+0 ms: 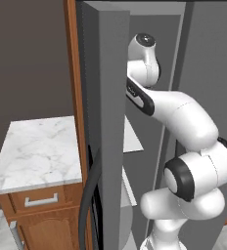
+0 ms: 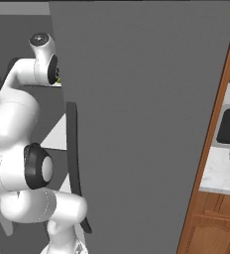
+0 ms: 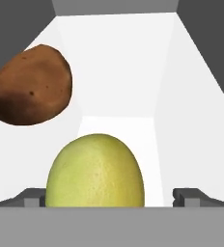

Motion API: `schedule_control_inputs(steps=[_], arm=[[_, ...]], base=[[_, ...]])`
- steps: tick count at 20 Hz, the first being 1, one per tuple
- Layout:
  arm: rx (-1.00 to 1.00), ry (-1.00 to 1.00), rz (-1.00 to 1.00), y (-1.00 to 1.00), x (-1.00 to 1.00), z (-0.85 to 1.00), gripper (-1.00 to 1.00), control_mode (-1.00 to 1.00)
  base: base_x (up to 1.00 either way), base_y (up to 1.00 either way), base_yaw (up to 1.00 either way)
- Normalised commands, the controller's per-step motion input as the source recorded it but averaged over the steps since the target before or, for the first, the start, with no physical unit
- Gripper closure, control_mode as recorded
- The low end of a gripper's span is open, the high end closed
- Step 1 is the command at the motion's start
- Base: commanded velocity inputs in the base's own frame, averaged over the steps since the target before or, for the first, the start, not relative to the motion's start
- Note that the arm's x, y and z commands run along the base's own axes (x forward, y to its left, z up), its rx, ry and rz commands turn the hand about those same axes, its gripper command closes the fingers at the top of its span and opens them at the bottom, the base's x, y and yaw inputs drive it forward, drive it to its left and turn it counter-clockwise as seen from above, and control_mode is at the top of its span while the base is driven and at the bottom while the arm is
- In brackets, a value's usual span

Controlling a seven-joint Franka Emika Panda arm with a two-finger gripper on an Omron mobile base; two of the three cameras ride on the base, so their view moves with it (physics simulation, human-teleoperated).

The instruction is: Take the lemon and potato out of the freezer and place them in the tupperware container on the counter. Then put the tupperware containing the vegetables back in the freezer.

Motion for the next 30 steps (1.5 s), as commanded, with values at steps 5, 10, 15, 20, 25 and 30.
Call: schedule_control_inputs(steps=[5,10,15,20,25,30], arm=[[0.00,0.00,0.00,0.00,0.05,-0.27,-1.00,-1.00],[0.00,0.00,0.00,0.04,0.25,-0.28,1.00,-1.00],[0.00,0.00,0.01,0.01,0.17,-0.27,1.00,-1.00],[0.00,-0.04,0.05,0.00,-0.13,-0.10,1.00,-1.00],[0.00,-0.24,0.04,-0.02,-0.89,0.14,1.00,-1.00],[0.00,-0.20,0.00,-0.01,-1.00,0.36,1.00,-1.00]], base=[[0.00,0.00,0.00],[0.00,0.00,0.00],[0.00,0.00,0.00],[0.00,0.00,0.00],[0.00,0.00,0.00],[0.00,0.00,0.00]])
